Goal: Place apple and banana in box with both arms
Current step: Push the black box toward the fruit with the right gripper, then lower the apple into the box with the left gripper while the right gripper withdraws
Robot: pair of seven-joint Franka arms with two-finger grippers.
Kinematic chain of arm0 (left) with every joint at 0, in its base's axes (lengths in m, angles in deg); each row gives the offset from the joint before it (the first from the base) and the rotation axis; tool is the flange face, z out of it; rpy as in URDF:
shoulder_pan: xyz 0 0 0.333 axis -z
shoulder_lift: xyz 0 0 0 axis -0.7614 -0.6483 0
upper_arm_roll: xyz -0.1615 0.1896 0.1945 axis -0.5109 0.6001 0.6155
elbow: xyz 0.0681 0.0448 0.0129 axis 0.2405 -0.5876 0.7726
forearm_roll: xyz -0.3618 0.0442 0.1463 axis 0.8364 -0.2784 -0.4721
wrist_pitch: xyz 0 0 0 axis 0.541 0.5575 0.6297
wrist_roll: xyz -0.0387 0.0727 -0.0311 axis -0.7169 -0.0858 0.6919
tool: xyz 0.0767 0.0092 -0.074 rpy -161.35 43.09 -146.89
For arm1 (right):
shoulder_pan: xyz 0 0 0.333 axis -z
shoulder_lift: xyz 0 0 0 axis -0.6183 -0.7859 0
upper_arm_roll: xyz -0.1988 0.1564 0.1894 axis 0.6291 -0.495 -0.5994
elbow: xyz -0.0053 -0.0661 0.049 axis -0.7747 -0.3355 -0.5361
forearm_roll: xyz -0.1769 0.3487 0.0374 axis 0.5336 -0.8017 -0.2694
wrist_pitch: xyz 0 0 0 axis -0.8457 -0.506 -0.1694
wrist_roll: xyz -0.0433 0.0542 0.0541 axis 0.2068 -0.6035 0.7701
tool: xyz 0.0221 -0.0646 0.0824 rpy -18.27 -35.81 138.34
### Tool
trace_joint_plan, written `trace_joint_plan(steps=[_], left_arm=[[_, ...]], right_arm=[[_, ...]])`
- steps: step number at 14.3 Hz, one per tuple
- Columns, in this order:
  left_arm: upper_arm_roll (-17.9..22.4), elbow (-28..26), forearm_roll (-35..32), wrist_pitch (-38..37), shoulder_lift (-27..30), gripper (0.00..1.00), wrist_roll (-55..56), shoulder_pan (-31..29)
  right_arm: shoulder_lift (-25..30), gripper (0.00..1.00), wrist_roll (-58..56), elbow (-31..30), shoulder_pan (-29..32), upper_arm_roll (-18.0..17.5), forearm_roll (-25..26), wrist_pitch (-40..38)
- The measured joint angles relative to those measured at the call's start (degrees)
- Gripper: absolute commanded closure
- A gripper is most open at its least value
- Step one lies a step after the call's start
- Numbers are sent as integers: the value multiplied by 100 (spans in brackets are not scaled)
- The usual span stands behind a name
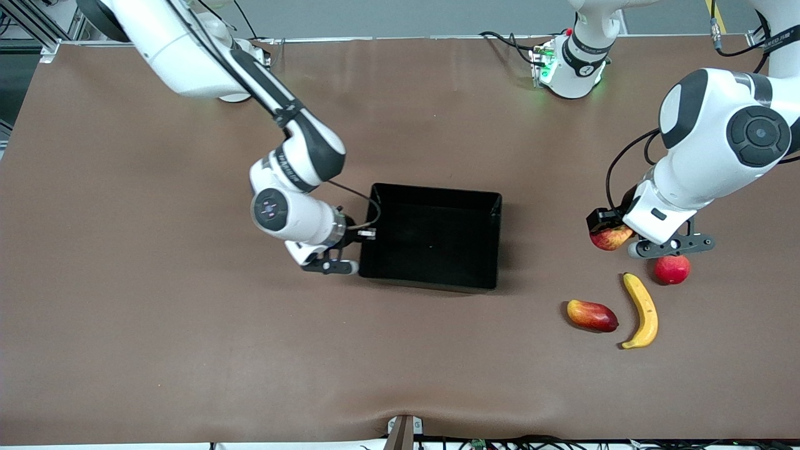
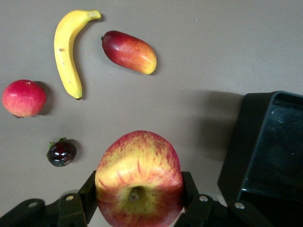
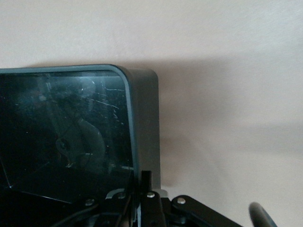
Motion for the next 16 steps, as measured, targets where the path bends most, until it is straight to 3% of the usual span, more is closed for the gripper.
trace_joint_plan(steps=[1,2,6,9,13,16], left_arm=[[-30,-19,28,-53,0,100,49,8],[-66,-42,117,-118,0,100,166,14],[-458,-258,409,-158,-30,100,741,39],[-882,-333,418,-124,-261,100,1221,303],[-928,-349,418,372,-919,100,1613,1107],[-922,-349,336,859,-1495,100,1696,1386]], right_arm=[[-35,80,0,2,-70,26,15,22],[-60,1,-2,11,-116,56,27,33],[-79,0,-48,375,-85,173,412,-41],[-57,0,-50,1062,213,233,634,-975],[33,0,-77,1984,950,241,657,-2471],[277,0,-113,2202,1460,238,657,-2960]])
